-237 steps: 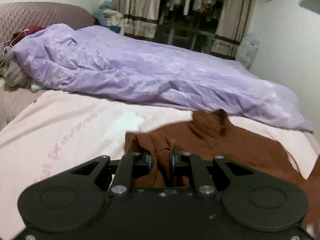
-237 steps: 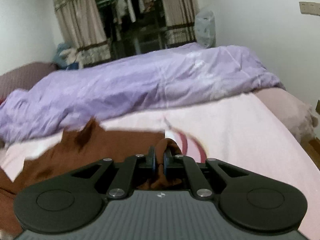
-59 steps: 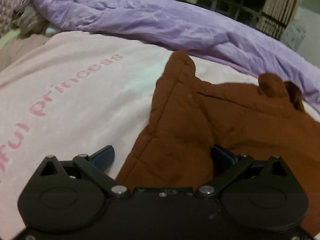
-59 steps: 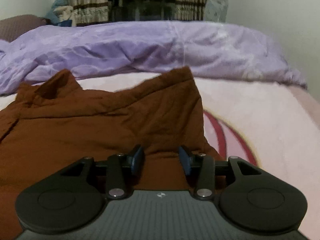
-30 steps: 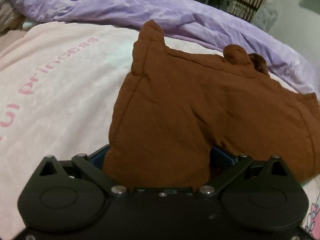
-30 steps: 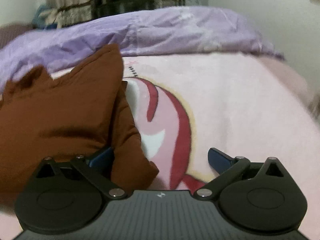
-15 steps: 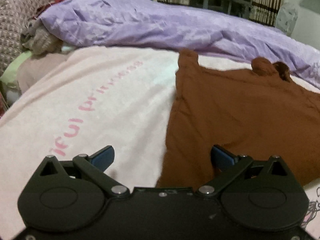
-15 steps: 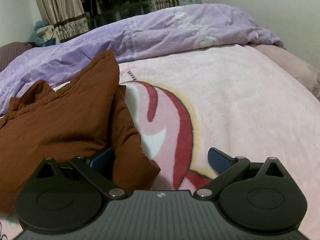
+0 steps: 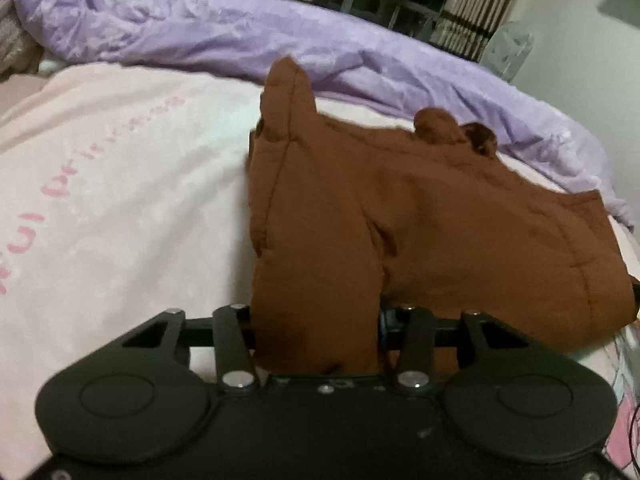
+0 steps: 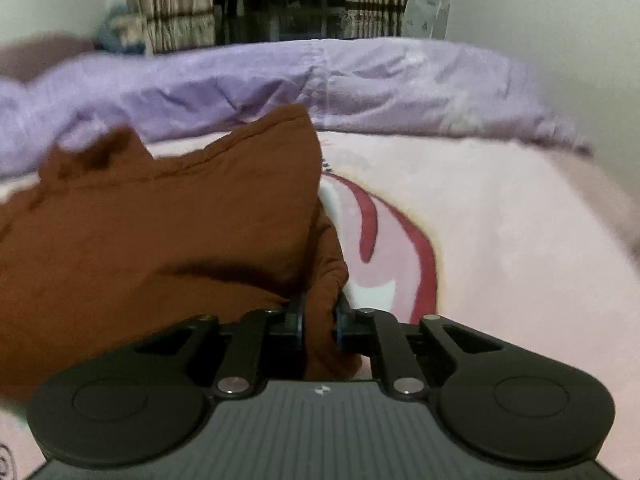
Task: Fold large clothes
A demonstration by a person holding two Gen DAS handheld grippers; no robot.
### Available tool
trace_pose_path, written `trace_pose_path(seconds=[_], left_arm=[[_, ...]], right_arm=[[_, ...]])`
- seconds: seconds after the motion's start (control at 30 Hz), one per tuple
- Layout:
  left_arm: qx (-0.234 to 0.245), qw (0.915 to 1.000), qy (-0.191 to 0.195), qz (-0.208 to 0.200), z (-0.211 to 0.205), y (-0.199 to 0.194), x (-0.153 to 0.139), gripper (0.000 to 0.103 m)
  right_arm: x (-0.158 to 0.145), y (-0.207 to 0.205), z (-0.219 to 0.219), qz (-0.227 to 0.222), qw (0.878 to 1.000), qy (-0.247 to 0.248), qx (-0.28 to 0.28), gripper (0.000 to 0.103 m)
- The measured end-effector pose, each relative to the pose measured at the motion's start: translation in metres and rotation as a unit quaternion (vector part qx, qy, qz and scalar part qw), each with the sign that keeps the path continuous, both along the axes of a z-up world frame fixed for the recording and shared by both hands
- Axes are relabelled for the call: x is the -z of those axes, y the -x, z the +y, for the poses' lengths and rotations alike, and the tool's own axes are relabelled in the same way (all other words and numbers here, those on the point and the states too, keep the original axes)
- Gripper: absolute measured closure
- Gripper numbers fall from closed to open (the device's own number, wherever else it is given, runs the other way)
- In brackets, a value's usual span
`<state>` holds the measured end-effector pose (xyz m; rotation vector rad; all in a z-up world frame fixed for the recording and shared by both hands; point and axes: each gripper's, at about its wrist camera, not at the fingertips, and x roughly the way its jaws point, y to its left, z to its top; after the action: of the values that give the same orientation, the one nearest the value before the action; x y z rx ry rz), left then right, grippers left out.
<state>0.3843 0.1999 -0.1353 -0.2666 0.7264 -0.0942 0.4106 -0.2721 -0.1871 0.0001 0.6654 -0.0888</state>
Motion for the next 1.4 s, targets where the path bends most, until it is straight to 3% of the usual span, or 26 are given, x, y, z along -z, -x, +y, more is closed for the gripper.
trace_pose_path(seconds=[0.13, 0.27, 0.4, 0.5, 0.63, 0.73, 0.8, 0.87, 0.93, 0.97, 1.03, 1.1, 1.17, 1.27, 1.4], left_arm=[[-0.009, 0.9996, -0.006, -0.025, 0.010, 0.011, -0.027, 0.060], [-0.002, 0.9974, -0.055, -0.047, 0.004, 0.017, -0.054, 0.060], [-0.013, 0.9962, -0.074, -0.045, 0.016, 0.018, -0.060, 0.060], [-0.018, 0.9972, -0.071, -0.015, 0.027, 0.015, -0.040, 0.058], [-0.024, 0.9982, -0.049, 0.025, 0.039, 0.008, 0.004, 0.050], [-0.033, 0.9991, -0.016, 0.020, 0.046, 0.009, 0.016, 0.044], [-0.033, 0.9987, -0.034, 0.018, 0.042, 0.009, 0.014, 0.029], [-0.033, 0.9967, -0.072, 0.020, 0.034, 0.007, 0.013, 0.017], [-0.030, 0.9943, -0.101, 0.017, 0.029, 0.010, 0.004, 0.013], [-0.033, 0.9928, -0.114, 0.014, 0.028, 0.012, -0.001, 0.010], [-0.036, 0.9914, -0.126, 0.004, 0.032, 0.018, -0.011, 0.011], [-0.031, 0.9918, -0.124, -0.010, 0.033, 0.019, -0.021, 0.010], [-0.022, 0.9920, -0.122, -0.025, 0.034, 0.020, -0.029, 0.004], [0.000, 0.9934, -0.111, -0.029, 0.037, 0.014, -0.028, 0.002], [0.014, 0.9949, -0.100, -0.003, 0.036, 0.001, -0.007, 0.002]], right_arm=[[-0.033, 0.018, -0.001, -0.011, 0.999, -0.038, 0.010, 0.090], [-0.076, 0.050, -0.001, -0.032, 0.996, -0.088, -0.001, 0.090], [-0.100, 0.080, 0.028, -0.050, 0.997, -0.051, -0.007, 0.090], [-0.094, 0.087, 0.037, -0.045, 0.998, -0.054, 0.006, 0.090], [-0.063, 0.077, 0.035, -0.013, 0.998, -0.040, 0.036, 0.089], [-0.030, 0.066, 0.026, 0.028, 0.997, -0.056, 0.054, 0.088], [-0.009, 0.060, 0.021, 0.048, 0.995, -0.067, 0.061, 0.086], [0.004, 0.057, 0.017, 0.050, 0.993, -0.079, 0.071, 0.082], [0.004, 0.058, 0.015, 0.046, 0.991, -0.088, 0.087, 0.079], [0.002, 0.057, 0.014, 0.046, 0.991, -0.088, 0.093, 0.072], [-0.004, 0.060, 0.013, 0.046, 0.990, -0.081, 0.107, 0.041], [-0.011, 0.069, 0.008, 0.043, 0.988, -0.085, 0.125, 0.029], [-0.018, 0.085, 0.003, 0.034, 0.985, -0.106, 0.134, 0.025], [-0.019, 0.099, 0.002, 0.022, 0.983, -0.150, 0.101, 0.023], [-0.005, 0.091, 0.008, 0.016, 0.985, -0.144, 0.090, 0.016]])
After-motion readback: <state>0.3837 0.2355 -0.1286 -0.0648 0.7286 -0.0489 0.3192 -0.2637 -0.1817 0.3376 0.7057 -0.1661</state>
